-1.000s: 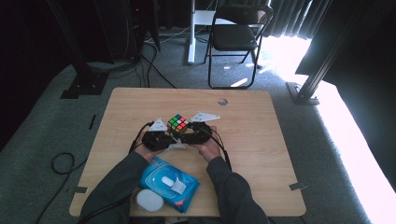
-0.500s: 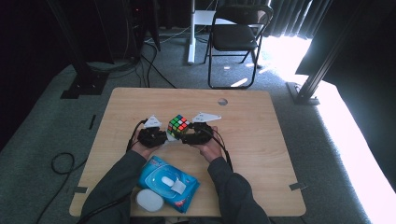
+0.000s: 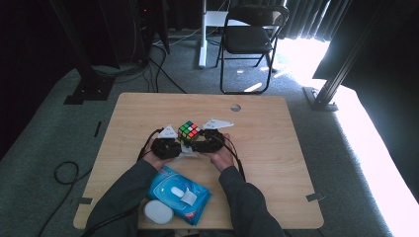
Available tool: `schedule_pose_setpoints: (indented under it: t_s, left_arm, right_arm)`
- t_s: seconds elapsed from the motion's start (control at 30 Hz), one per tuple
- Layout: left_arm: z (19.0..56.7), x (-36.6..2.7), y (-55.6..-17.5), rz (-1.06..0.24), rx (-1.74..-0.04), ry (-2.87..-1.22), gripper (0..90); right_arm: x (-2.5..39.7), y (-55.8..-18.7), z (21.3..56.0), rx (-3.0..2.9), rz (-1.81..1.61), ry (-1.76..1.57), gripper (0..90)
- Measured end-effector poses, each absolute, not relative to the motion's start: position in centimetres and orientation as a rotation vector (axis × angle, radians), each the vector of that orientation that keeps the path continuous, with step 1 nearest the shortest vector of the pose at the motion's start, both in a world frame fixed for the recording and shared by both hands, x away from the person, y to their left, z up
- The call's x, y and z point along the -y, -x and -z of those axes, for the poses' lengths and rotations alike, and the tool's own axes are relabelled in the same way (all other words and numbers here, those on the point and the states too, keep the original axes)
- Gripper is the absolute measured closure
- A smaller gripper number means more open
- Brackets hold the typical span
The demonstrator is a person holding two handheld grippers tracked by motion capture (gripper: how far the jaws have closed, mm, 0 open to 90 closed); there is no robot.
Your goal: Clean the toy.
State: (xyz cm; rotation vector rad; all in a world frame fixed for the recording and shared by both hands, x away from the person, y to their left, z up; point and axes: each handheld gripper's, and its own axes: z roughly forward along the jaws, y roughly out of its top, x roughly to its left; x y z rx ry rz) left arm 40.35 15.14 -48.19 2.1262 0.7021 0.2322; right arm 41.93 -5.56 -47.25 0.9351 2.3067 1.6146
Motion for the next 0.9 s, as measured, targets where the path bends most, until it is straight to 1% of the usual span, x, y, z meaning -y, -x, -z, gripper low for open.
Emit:
schedule_pose_setpoints:
  t_s: [0.27,0.53,0.9]
  left_arm:
    - [48.0,-15.8,-39.9,-0.227,-0.687,-2.113,82.7]
    - [47.7,-17.8,-39.9,-0.249,-0.749,-2.051,82.8]
    - [46.8,-19.6,-40.0,-0.289,-0.797,-1.999,82.8]
  right_arm:
    - [6.1,-42.0,47.4,-2.288,-1.593,-0.951,34.1]
    - [6.7,-42.1,47.6,-2.281,-1.566,-0.969,34.1]
    - [6.8,-42.0,48.1,-2.302,-1.501,-0.940,34.1]
